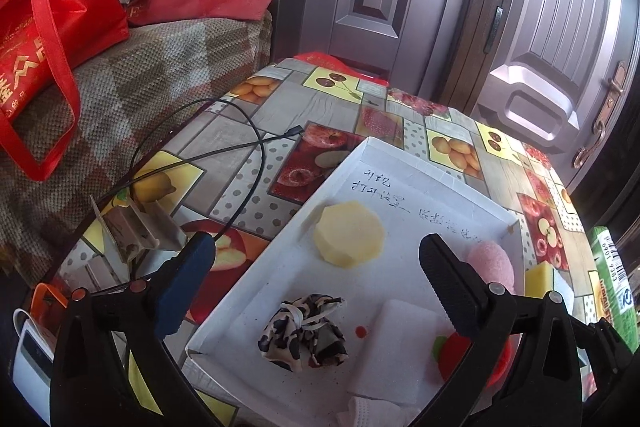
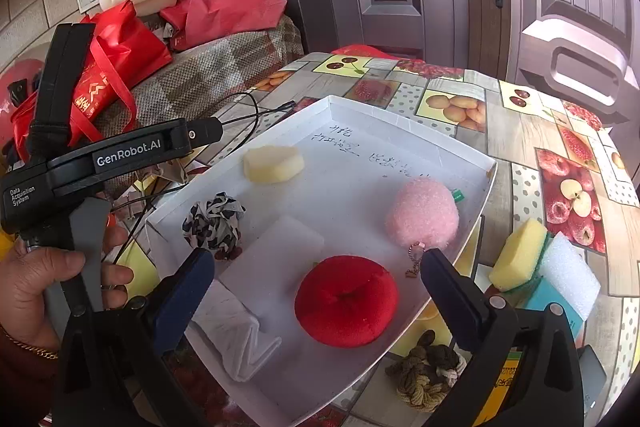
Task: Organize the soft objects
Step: 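Move the left tool to the yellow tissue pack while the right tool approaches the grey knotted rope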
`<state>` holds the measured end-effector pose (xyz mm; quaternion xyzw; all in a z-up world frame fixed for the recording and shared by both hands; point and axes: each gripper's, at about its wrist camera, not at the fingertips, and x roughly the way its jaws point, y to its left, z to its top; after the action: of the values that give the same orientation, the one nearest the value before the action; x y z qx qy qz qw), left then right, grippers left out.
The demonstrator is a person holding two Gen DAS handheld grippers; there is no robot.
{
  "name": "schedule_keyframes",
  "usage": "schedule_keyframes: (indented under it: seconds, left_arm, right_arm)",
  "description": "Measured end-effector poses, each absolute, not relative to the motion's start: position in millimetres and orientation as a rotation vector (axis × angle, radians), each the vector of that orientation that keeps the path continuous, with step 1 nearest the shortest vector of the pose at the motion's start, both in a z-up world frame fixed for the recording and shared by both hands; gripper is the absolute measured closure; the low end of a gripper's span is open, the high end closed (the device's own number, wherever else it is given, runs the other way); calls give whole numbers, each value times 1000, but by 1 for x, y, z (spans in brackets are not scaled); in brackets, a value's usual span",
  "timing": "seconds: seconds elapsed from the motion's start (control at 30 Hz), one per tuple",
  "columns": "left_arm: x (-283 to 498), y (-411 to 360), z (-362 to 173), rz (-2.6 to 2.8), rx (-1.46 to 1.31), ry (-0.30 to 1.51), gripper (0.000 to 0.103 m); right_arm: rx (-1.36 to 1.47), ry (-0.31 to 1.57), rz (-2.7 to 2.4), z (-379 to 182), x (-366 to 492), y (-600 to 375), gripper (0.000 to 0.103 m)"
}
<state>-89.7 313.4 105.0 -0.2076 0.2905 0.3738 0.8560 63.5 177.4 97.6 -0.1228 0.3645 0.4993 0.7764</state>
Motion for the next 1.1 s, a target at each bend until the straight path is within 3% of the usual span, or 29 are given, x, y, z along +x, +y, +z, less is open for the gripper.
schedule_keyframes:
  seconds: [0.37, 0.83, 1.1]
  left_arm:
    - [-89, 263, 120, 651, -397, 594, 0]
    - [-72, 219, 115, 486, -339, 668, 0]
    - [-31, 171, 94, 197, -286, 792, 0]
  right_arm:
    - [-238, 760, 1018, 108, 56, 133, 0]
    - [6, 877, 601, 88, 100, -17, 0]
    - [16, 860, 557, 92, 95, -54, 0]
